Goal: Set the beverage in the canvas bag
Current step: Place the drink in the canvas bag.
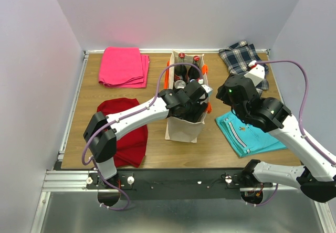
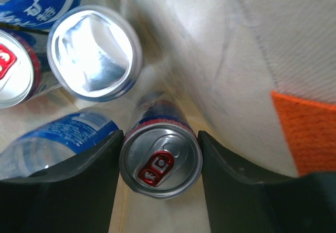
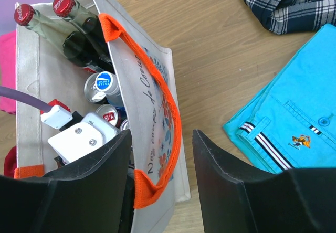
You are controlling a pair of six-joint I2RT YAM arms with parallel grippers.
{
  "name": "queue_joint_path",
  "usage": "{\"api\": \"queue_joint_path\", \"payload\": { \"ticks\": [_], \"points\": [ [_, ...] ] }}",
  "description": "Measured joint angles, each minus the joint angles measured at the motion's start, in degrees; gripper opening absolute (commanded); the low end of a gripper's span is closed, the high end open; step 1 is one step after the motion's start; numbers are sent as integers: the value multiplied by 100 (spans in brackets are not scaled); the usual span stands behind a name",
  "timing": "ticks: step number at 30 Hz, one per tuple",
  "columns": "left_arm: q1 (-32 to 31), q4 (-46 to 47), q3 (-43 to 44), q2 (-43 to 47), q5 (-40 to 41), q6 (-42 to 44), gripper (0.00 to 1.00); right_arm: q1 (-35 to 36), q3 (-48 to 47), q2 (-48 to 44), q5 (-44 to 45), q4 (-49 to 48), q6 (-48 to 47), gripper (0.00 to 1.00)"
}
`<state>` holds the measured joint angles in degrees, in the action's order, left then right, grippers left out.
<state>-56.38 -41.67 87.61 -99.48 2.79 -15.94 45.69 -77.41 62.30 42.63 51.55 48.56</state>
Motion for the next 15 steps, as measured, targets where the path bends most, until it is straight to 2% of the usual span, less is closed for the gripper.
{"api": "queue_joint_path", "payload": {
  "ticks": [6,15],
  "points": [
    [0,-17,0,140,107,15,76,0,0,0,0,0,0,59],
    [2,-9,0,210,151,31,77,0,0,-2,0,0,0,59]
  ]
}}
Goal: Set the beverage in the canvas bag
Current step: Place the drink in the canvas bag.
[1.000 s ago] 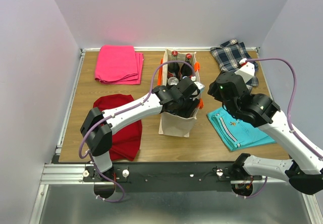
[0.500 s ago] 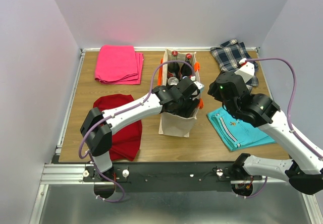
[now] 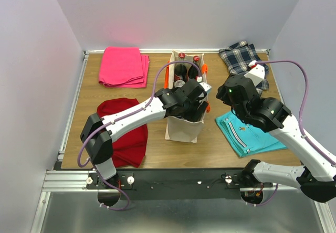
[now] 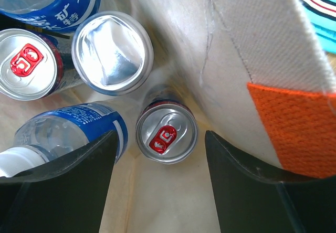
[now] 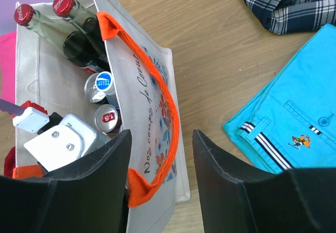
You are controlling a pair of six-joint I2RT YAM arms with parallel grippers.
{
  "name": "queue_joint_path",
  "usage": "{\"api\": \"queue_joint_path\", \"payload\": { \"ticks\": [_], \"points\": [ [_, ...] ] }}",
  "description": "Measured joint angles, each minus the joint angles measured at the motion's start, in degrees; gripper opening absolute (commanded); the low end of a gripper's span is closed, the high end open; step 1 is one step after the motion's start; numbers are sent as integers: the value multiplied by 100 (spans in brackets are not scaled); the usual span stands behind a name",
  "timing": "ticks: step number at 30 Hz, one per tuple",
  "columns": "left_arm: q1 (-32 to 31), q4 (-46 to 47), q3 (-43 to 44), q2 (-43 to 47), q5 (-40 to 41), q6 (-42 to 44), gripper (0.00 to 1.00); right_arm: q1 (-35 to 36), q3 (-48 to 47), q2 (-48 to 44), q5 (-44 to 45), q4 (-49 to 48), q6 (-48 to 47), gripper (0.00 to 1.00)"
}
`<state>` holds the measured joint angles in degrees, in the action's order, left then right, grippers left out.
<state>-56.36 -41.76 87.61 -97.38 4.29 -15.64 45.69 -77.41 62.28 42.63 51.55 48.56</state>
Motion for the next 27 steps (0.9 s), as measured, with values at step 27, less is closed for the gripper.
{"api": "queue_joint_path", "payload": {
  "ticks": [27],
  "points": [
    [-2,-444,1043,540,315,90,83,0,-33,-48,308,-7,-188,59]
  ]
}}
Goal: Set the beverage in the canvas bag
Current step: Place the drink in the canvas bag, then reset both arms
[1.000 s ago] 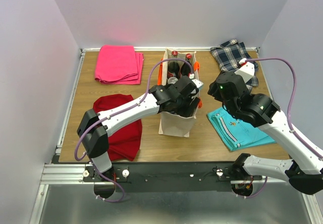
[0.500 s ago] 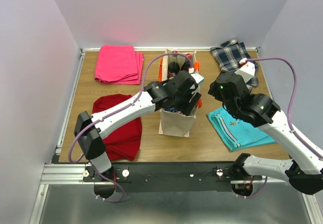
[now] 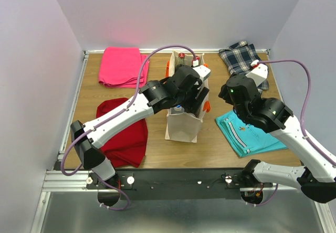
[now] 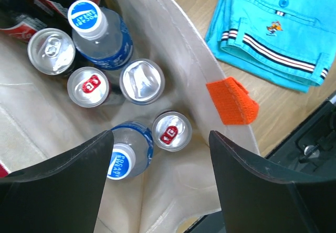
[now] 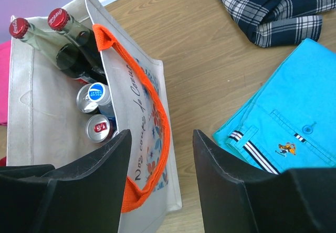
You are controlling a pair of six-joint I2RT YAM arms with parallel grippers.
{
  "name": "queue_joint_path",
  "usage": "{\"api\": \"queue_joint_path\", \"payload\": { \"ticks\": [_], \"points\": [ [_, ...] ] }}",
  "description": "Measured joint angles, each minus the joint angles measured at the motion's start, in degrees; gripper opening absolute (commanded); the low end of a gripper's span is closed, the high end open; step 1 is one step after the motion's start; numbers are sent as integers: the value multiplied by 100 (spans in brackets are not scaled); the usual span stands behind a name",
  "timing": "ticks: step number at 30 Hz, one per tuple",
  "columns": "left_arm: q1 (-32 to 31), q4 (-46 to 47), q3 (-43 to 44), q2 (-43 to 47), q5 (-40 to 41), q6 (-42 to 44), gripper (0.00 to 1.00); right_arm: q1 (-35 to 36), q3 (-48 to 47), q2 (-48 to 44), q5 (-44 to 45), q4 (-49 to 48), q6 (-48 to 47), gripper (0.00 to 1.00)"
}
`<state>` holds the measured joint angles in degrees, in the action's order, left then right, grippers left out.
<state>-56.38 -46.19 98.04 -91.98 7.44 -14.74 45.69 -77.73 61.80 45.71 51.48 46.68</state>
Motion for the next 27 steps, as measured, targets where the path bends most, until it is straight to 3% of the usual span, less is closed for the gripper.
{"api": "queue_joint_path", "payload": {
  "ticks": [6,11,27],
  "points": [
    [0,26,-15,162,391,85,89,0,-46,2,37,-17,-109,62],
    [0,350,-461,859,844,232,98,0,-186,57,39,-103,-535,64],
    [-11,820,-1478,1738,2404,476,99,0,-129,109,-9,-389,-1209,66]
  ]
}}
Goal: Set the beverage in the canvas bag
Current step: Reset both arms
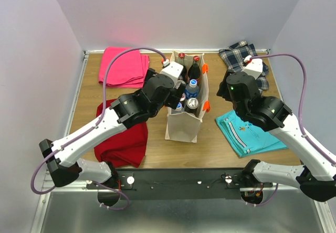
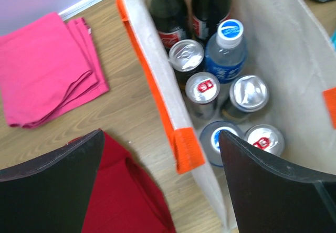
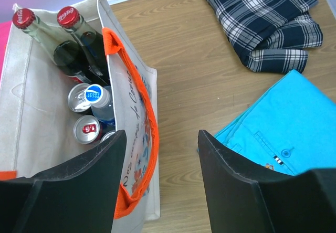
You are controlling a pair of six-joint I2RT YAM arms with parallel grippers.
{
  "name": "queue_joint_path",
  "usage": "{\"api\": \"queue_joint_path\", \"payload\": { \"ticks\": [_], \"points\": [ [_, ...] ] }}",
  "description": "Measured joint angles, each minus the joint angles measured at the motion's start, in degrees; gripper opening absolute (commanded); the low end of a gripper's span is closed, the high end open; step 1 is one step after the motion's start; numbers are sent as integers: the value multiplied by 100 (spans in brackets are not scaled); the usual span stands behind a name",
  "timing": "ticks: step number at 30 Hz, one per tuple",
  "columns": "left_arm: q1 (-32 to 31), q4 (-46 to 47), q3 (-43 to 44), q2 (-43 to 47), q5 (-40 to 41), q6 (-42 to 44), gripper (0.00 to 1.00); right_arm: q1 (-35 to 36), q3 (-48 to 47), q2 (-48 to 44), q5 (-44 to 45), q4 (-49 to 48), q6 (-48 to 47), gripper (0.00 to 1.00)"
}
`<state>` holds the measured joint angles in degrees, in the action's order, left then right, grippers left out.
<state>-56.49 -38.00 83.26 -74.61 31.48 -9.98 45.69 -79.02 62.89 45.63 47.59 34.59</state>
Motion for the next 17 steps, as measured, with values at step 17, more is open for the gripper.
{"api": "queue_joint_path", "payload": {
  "ticks": [17],
  "points": [
    [352,501,-857,1152,319,33,99,0,195,-2,-17,-76,-17,66]
  ]
}}
